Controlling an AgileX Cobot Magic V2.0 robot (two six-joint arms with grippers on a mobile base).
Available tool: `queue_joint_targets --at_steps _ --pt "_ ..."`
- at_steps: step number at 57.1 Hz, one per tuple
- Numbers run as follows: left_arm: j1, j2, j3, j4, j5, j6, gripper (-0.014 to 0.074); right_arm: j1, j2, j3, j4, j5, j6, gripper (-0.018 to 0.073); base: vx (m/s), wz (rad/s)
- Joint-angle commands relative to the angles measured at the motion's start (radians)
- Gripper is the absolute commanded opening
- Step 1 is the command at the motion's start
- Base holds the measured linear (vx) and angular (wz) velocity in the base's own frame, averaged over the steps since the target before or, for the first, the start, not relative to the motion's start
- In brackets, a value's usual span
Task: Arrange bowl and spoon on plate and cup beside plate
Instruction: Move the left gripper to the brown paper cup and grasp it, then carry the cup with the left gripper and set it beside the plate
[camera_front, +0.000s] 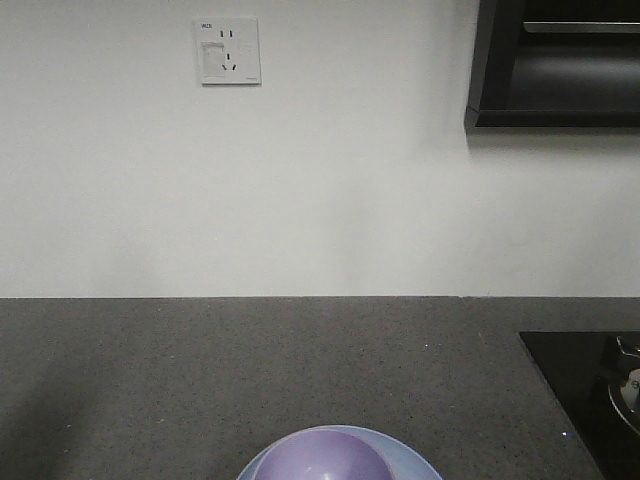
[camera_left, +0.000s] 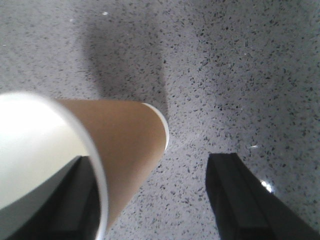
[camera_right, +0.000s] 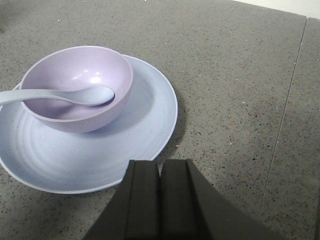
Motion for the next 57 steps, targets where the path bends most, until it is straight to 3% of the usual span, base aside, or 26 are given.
queue_joint_targets --at_steps 1,11,17,23,32,41,49,57 --pt "0.000 -0.012 -0.026 0.027 -0.039 -0.005 0.0533 -0.001 -0.003 -0.028 -0.002 -0.066 -0.011 -0.0009 0.00 0.00" --pt "0.000 -0.008 -0.026 0.027 -0.059 -0.004 0.0447 -0.001 -0.003 -0.028 -0.003 -0.064 -0.011 -0.0009 0.00 0.00" --pt "0.000 -0.008 -0.026 0.029 -0.071 -0.004 0.0260 -0.001 -0.003 -0.028 -0.006 -0.064 -0.011 -0.0009 0.00 0.00" --pt "0.000 -0.008 -0.026 0.051 -0.084 -0.004 -0.0004 -0.001 -0.003 -0.028 -0.006 -0.064 -0.011 -0.0009 0.00 0.00" --pt "0.000 -0.015 -0.038 0.047 -0.088 -0.004 -0.0008 -0.001 -0.003 -0.028 -0.006 -0.064 -0.011 -0.0009 0.00 0.00" --pt "-0.025 -0.037 -0.122 -0.028 -0.049 0.029 -0.0006 -0.001 -0.003 -0.028 -0.005 -0.065 -0.011 -0.0009 0.00 0.00" --pt "-0.088 -0.062 -0.230 -0.134 -0.035 0.096 -0.0003 -0.001 -0.003 -0.028 -0.005 -0.066 -0.011 -0.0009 0.00 0.00" --pt "-0.183 -0.058 -0.320 -0.203 -0.011 0.096 0.0000 -0.001 -0.003 -0.028 -0.005 -0.066 -0.011 -0.0009 0.00 0.00"
